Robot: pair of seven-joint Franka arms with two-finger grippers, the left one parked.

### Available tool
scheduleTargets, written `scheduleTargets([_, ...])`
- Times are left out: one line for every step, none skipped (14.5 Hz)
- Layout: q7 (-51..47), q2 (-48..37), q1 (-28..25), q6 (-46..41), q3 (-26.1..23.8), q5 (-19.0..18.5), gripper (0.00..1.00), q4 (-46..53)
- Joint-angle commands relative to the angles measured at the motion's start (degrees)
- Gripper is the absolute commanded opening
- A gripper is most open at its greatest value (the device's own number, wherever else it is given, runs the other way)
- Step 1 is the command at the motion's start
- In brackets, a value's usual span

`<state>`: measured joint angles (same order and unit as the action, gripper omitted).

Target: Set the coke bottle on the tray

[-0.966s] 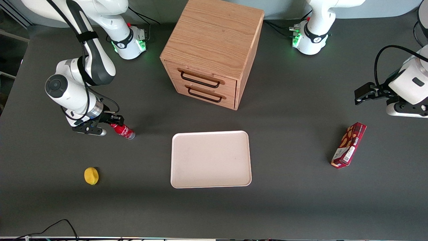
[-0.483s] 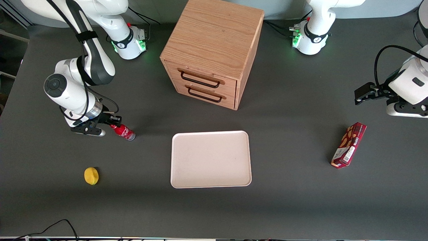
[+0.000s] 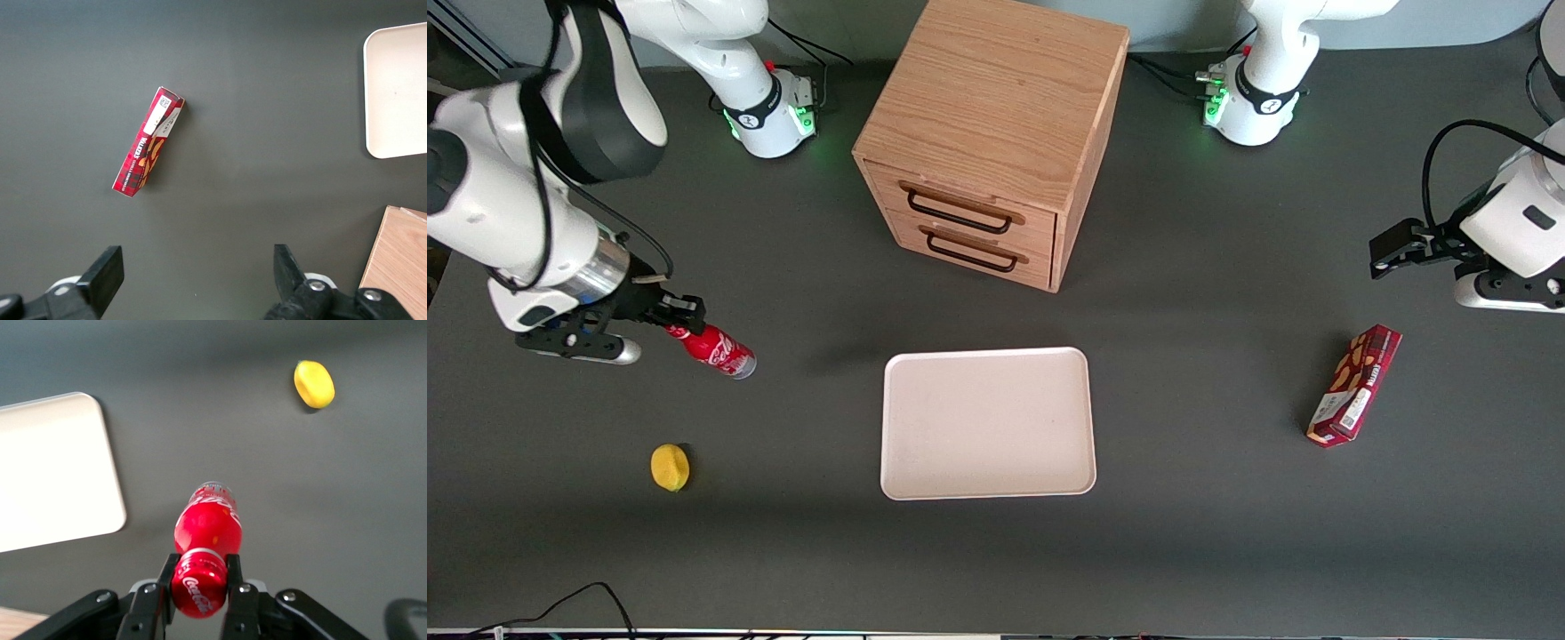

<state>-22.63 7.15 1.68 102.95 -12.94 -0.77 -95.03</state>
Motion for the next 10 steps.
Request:
scheduleTargets([-12.21,16.36,-1.94,-8.54,-4.71,-2.99,0.00,21.76])
scheduleTargets([-17.57,21.28,-3.34,-9.60,-6.64,-5.44,0.00,27.30])
scheduleTargets([-23.10,26.11,-4.22,-9.53,-8.75,-7.38,0.00,32.23])
scheduleTargets([-28.12,30.69,-5.45,-9.09,-10.42,-8.88,0.00,35.93])
scheduleTargets([-31.48,34.12,-6.59,-7.87,-10.88,-10.64,0.00,38.23])
scheduleTargets([-33.86,35.99,-7.91,-4.90,-10.88,-12.22,0.00,38.34])
scheduleTargets([-36.06,37.48,-8.62,-2.34,-10.88,-13.11,0.00,38.25])
scheduleTargets([-37.91,38.98,-8.80,-0.67,-10.88,-13.55,0.00,38.25])
scheduleTargets([-38.71,39.95,-9.24,1.27,-10.97,-13.56,0.00,38.25])
scheduleTargets([-39.85,40.92,-9.76,2.85,-10.97,-13.64,0.00,38.17])
